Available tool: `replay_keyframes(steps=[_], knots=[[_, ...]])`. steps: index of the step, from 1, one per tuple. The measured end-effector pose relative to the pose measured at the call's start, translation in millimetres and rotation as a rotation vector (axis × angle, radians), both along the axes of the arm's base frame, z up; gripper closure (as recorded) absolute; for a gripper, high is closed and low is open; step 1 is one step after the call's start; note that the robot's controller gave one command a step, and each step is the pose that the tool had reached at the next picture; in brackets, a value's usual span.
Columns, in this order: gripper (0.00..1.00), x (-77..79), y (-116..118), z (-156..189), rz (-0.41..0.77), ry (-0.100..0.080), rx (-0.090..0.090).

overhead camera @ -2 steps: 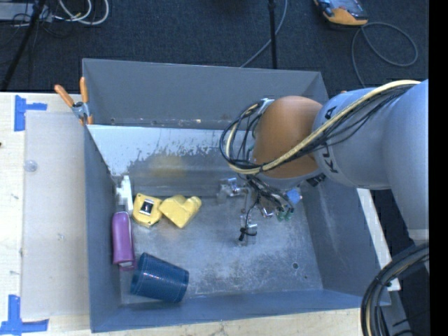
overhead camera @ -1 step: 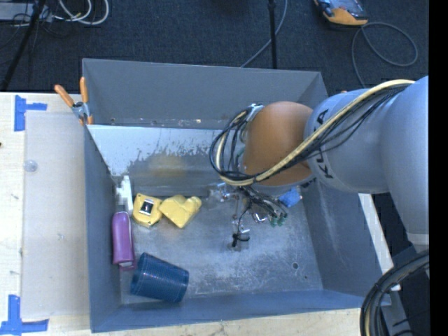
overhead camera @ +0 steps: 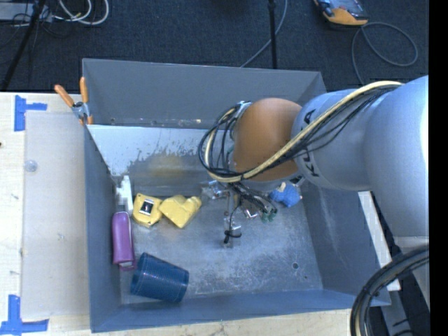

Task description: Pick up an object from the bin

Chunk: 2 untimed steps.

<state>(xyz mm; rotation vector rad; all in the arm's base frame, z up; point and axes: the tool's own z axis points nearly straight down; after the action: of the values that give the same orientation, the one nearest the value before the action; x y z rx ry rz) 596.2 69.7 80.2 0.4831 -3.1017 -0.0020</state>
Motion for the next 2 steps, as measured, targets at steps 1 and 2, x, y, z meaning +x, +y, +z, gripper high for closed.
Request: replay_keyframes(steps=[1,2], knots=[[0.0,5.8,26.8,-2.9,0.066,-0.006,-0.001],[1.0,23.8,53.7,-7.4,0.087,0.0,0.002]])
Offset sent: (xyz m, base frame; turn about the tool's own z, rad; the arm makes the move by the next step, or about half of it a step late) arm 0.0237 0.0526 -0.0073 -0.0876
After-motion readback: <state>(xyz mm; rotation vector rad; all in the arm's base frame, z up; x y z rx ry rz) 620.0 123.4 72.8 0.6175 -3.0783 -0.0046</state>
